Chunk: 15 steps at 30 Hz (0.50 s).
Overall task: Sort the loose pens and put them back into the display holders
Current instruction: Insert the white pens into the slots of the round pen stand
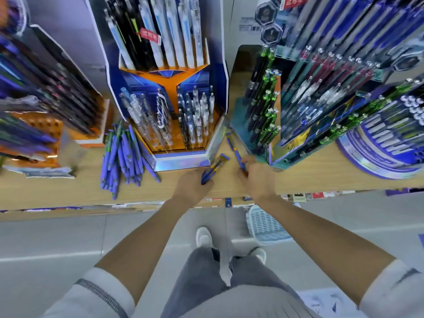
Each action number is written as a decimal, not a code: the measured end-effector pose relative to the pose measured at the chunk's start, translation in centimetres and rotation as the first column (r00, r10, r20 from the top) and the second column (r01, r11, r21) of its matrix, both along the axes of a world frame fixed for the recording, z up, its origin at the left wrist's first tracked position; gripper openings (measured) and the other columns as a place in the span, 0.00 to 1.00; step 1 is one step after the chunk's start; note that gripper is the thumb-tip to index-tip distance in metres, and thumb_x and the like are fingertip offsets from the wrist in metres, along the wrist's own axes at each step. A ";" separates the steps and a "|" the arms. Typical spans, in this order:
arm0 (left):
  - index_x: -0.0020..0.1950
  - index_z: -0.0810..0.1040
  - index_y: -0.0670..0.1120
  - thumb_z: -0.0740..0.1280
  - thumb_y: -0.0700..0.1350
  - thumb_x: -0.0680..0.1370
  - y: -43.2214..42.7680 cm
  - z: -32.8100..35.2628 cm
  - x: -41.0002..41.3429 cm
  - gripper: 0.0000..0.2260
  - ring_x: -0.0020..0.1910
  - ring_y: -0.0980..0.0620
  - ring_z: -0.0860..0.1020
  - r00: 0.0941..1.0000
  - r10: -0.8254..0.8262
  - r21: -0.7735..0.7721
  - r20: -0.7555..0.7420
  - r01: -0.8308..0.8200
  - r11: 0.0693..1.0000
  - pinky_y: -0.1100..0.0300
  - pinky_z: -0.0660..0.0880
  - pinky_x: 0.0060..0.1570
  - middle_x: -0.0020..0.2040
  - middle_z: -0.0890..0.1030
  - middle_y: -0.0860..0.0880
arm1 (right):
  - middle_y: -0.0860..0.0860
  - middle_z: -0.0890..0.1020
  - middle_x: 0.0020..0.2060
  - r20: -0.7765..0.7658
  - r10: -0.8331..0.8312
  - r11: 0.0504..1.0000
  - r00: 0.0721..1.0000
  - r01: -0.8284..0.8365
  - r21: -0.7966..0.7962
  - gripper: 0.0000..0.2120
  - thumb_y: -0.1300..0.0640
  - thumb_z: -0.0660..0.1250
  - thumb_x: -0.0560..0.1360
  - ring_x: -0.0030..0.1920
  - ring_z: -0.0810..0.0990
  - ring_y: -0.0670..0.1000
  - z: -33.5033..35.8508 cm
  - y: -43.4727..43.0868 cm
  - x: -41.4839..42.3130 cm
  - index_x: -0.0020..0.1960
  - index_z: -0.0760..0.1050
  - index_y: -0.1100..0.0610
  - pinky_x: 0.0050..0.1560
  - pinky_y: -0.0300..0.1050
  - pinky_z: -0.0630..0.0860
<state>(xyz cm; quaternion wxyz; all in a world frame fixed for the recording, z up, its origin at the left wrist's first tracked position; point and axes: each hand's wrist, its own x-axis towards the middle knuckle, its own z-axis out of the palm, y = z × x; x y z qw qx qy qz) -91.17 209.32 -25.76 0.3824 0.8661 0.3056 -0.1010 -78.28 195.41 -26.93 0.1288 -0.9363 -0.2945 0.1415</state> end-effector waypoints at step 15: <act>0.47 0.75 0.47 0.65 0.46 0.79 -1.1 -1.0 -2.0 0.03 0.36 0.48 0.69 0.963 0.187 -0.140 0.195 -0.161 0.977 0.57 0.62 0.34 0.32 0.71 0.52 | 0.50 0.77 0.34 -0.476 -0.014 0.943 0.879 0.170 0.287 0.11 0.63 0.71 0.70 0.35 0.75 0.48 0.1 -1.4 -1.0 0.52 0.76 0.57 0.38 0.39 0.71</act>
